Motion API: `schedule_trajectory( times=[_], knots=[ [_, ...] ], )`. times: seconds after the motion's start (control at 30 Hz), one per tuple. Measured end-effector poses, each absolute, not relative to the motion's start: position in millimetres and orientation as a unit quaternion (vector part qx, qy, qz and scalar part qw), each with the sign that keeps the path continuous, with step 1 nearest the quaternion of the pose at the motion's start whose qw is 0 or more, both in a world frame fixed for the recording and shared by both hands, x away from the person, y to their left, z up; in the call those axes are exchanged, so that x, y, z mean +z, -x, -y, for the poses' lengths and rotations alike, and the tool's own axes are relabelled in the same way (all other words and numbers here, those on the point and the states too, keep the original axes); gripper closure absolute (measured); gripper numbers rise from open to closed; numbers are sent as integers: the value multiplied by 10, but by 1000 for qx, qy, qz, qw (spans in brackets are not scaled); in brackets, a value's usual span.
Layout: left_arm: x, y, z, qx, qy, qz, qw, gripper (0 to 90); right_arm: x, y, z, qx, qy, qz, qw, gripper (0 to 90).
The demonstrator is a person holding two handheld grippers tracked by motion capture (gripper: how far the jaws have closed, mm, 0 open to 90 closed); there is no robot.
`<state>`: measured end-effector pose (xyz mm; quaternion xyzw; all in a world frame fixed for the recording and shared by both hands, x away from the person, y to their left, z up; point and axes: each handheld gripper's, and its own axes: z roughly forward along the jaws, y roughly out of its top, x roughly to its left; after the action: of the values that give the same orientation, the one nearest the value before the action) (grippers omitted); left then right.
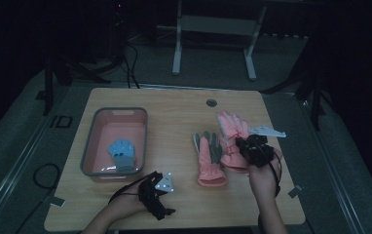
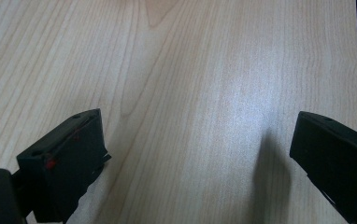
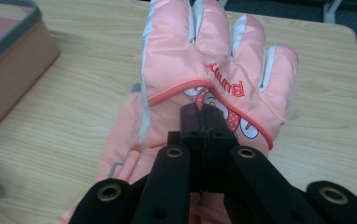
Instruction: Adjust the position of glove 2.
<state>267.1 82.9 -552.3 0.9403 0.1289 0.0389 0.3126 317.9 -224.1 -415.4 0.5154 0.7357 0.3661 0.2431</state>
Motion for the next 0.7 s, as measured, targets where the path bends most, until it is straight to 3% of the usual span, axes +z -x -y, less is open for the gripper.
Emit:
schedule_trajectory(
  times=[0.17, 0.4, 0.7],
  knots=[
    [-5519, -2676, -830, 40, -940, -128, 314, 38, -4226, -3185, 1960, 372, -520, -737, 218, 893],
    [-5517, -2662, -828, 42, -940, -127, 314, 37, -4326, -3168, 1757, 369, -524, -733, 227, 893],
    [-5519, -2666, -835, 43, -940, -127, 313, 37, -4719, -3257, 1611, 333, -537, -749, 201, 887]
  ],
)
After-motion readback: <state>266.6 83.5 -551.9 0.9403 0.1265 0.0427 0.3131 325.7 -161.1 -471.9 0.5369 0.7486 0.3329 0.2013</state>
